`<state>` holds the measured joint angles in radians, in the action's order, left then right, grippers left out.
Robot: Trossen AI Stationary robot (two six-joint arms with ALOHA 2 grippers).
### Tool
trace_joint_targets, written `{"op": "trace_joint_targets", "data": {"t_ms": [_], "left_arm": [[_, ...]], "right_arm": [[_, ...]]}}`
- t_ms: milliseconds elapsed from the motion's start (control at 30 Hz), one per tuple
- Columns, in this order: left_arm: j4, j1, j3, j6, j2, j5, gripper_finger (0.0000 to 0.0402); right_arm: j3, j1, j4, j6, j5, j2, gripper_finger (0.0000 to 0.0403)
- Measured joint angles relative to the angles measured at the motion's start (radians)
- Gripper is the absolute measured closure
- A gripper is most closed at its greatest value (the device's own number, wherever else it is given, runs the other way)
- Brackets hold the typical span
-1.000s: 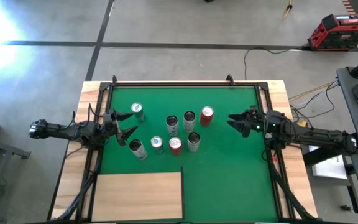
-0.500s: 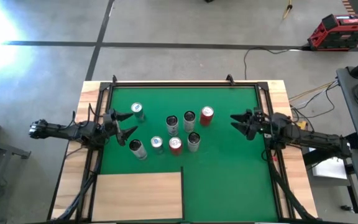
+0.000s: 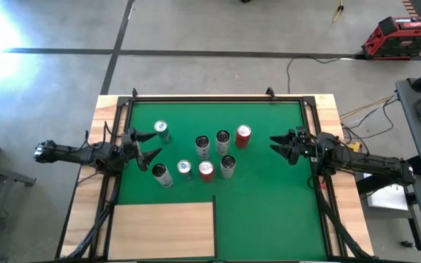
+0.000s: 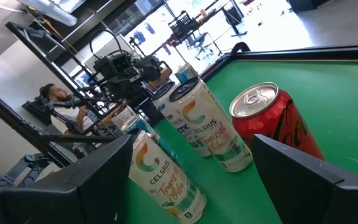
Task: Place canned beverage on shelf
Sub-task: Put the top blue soda can on the shelf
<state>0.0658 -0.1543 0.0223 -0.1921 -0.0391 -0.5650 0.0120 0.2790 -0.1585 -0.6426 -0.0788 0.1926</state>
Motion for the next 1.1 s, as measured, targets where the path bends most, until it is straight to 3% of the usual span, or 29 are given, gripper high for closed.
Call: {"op": "trace_joint_targets", "data": {"t_ms": [567, 800, 900, 1033, 1100], "left_arm": [[0.0, 0.0, 0.0, 0.0, 0.0, 0.0, 0.0047], [0.023, 0.0, 0.0, 0.0, -0.002, -0.077, 0.0047], [0.057, 0.0, 0.0, -0.101, -0.006, -0.132, 0.0047], [-0.016, 0.0, 0.0, -0.339, -0.026, -0.252, 0.0047], [-0.003, 0.0, 0.0, -0.354, -0.042, -0.283, 0.0047]], "right_arm": [[-0.001, 0.0, 0.0, 0.0, 0.001, 0.0, 0.0085], [-0.001, 0.0, 0.0, 0.0, 0.001, 0.0, 0.0085], [-0.001, 0.0, 0.0, 0.0, 0.001, 0.0, 0.0085], [-0.001, 0.0, 0.0, 0.0, 0.001, 0.0, 0.0085], [-0.002, 0.0, 0.0, 0.0, 0.001, 0.0, 0.0085]]}}
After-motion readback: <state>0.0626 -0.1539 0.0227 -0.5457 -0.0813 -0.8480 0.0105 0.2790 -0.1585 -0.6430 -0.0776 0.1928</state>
